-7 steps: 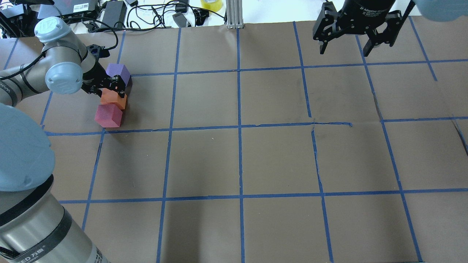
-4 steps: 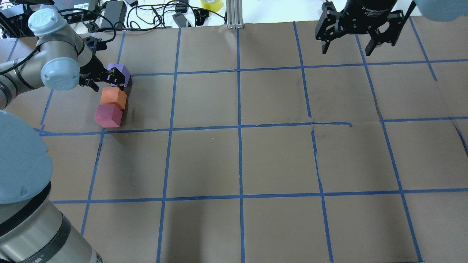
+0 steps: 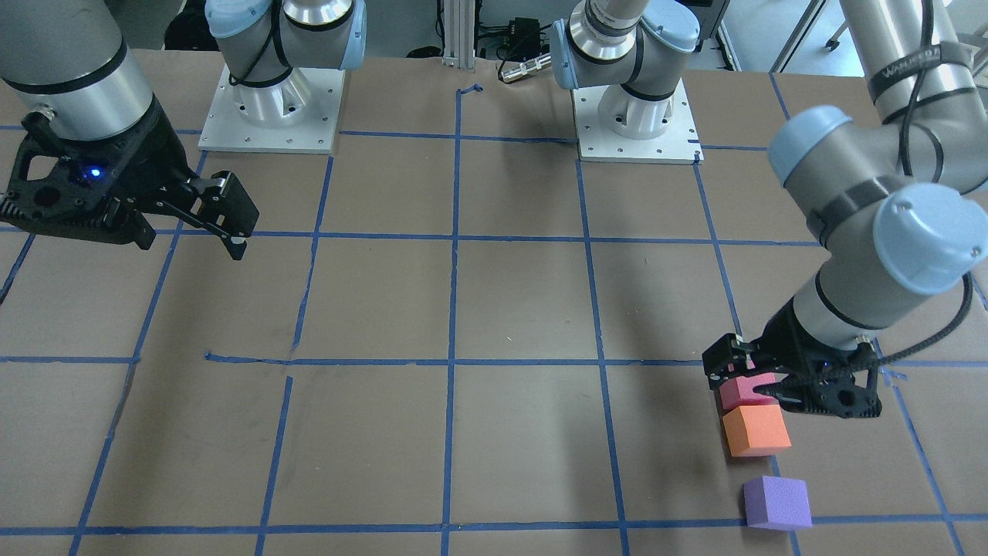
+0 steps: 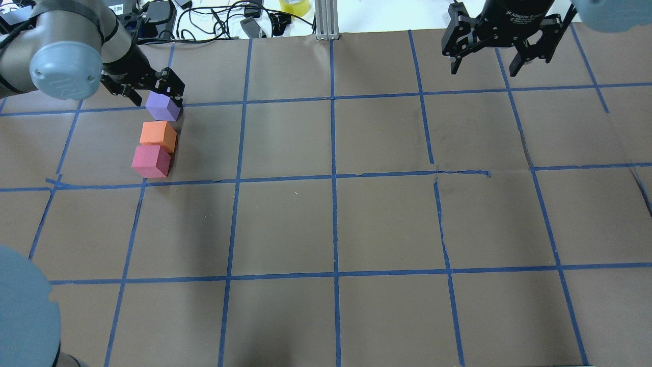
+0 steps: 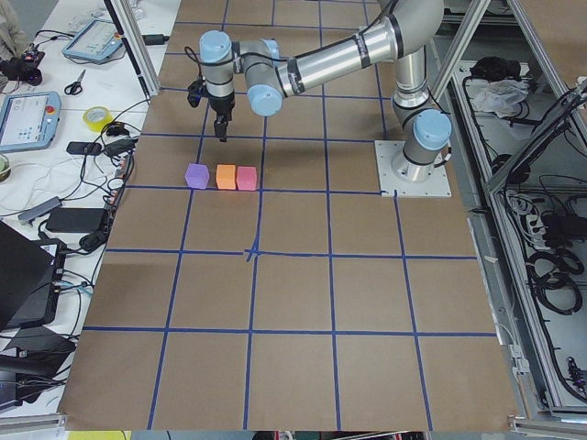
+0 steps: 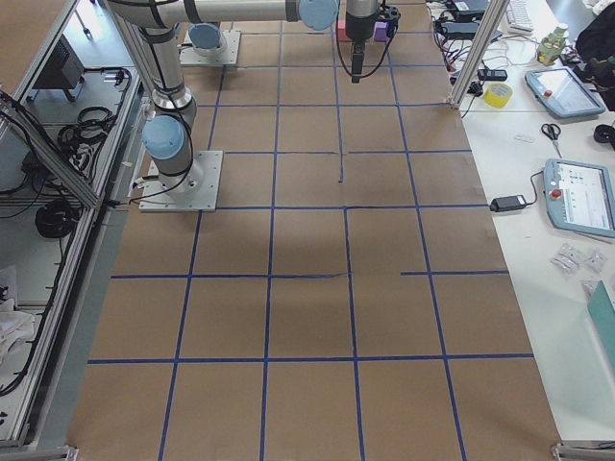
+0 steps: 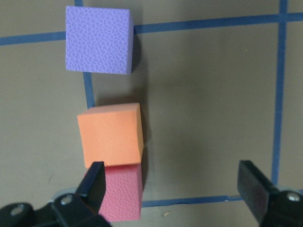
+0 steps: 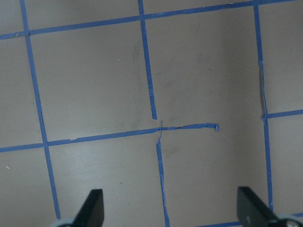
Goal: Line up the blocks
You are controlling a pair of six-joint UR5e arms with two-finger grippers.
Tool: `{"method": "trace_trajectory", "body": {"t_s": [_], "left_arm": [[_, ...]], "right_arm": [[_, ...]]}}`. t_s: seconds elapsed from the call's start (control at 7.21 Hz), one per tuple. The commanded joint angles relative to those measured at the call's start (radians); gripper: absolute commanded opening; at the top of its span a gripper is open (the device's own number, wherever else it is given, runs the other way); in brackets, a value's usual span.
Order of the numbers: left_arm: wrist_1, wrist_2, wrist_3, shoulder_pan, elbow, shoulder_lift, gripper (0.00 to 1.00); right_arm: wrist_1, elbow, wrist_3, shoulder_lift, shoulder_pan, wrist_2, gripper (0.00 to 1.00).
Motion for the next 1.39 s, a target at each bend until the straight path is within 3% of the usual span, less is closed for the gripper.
{"method": "trace_trajectory", "body": {"t_s": [0.0, 0.14, 0.28, 0.69, 0.97, 1.25], "left_arm": [[-0.163, -0.001, -0.163, -0.126, 0.047, 0.123, 1.0], [-0.222, -0.001, -0.225, -0.186, 0.052, 0.186, 1.0], [-0.236, -0.001, -0.226, -0.214, 0.047, 0.235, 1.0], [-0.305, -0.001, -0.23, -0.221, 0.027, 0.321, 1.0], [-0.426, 0.004, -0.23, -0.218, 0.026, 0.348, 1.0], [-0.409, 0.045, -0.22, -0.204, 0.026, 0.348, 1.0]], "right_arm": [[-0.082, 0.021, -0.002, 0.017, 0.0, 0.005, 0.75], [-0.084, 0.023, -0.001, 0.031, 0.0, 0.007, 0.67], [-0.084, 0.023, -0.002, 0.016, 0.0, 0.005, 1.0], [-0.086, 0.027, -0.001, 0.019, 0.0, 0.011, 1.0], [-0.086, 0.04, 0.002, 0.016, 0.0, 0.008, 1.0], [-0.088, 0.04, 0.004, 0.007, 0.0, 0.001, 1.0]]}}
